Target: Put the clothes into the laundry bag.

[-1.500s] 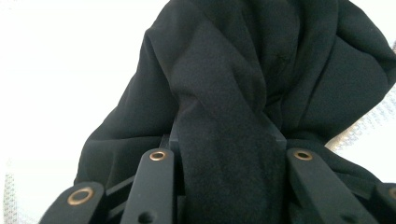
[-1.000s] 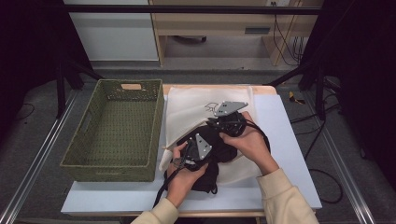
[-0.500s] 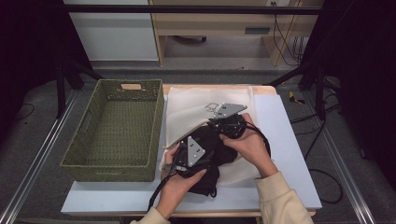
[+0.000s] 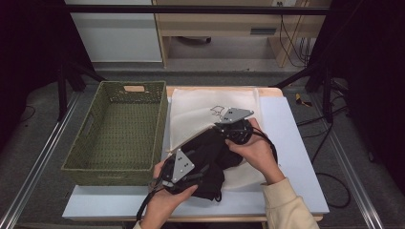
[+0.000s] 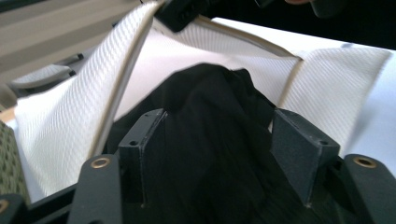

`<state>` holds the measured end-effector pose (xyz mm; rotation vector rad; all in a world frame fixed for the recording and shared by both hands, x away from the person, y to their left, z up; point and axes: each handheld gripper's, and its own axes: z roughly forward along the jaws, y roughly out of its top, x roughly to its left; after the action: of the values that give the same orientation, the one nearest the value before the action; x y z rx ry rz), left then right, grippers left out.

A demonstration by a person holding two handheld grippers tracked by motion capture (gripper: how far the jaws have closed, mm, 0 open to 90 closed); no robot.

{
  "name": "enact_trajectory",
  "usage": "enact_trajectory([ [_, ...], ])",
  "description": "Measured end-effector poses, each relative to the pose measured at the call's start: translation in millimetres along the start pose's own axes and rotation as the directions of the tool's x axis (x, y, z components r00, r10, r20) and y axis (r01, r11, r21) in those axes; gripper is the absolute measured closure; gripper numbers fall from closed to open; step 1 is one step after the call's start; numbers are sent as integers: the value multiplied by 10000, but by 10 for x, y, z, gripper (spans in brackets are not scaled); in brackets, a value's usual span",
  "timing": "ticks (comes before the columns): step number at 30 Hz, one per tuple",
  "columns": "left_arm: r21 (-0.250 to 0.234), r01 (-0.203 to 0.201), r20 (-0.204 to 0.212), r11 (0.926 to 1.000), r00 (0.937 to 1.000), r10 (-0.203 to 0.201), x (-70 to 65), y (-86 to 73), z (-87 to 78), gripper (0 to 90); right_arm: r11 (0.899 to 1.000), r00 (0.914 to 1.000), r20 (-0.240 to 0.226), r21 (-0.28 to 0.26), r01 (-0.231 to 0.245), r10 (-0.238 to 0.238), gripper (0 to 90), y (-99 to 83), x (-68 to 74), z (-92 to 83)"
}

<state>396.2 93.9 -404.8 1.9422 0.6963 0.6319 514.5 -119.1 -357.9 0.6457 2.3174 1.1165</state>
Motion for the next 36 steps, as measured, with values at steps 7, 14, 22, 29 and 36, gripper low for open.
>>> enact_trajectory([
  [7, 296, 180, 120, 9994, 9998, -184, 28, -161, -136, 567, 10000, 10000, 8, -53, -80, 80, 862, -11, -11, -28],
  [14, 596, 140, 380, 9981, 9991, -163, 17, -247, -160, 752, 10000, 10000, -5, 2, -42, 42, 862, -18, 0, -10],
  [22, 994, 99, 931, 9950, 9955, -192, -44, -321, -174, 900, 10000, 10000, 3, 31, -16, 16, 863, -20, 14, -9],
  [29, 1389, 185, 1321, 9901, 9905, -370, -108, -408, -210, 900, 10000, 10000, 4, 27, -17, 17, 862, -21, 15, -11],
  [36, 1819, -215, 1496, 9831, 9887, -61, -226, -470, -192, 900, 10000, 10000, 4, 65, 7, -7, 862, -20, 25, -5],
])
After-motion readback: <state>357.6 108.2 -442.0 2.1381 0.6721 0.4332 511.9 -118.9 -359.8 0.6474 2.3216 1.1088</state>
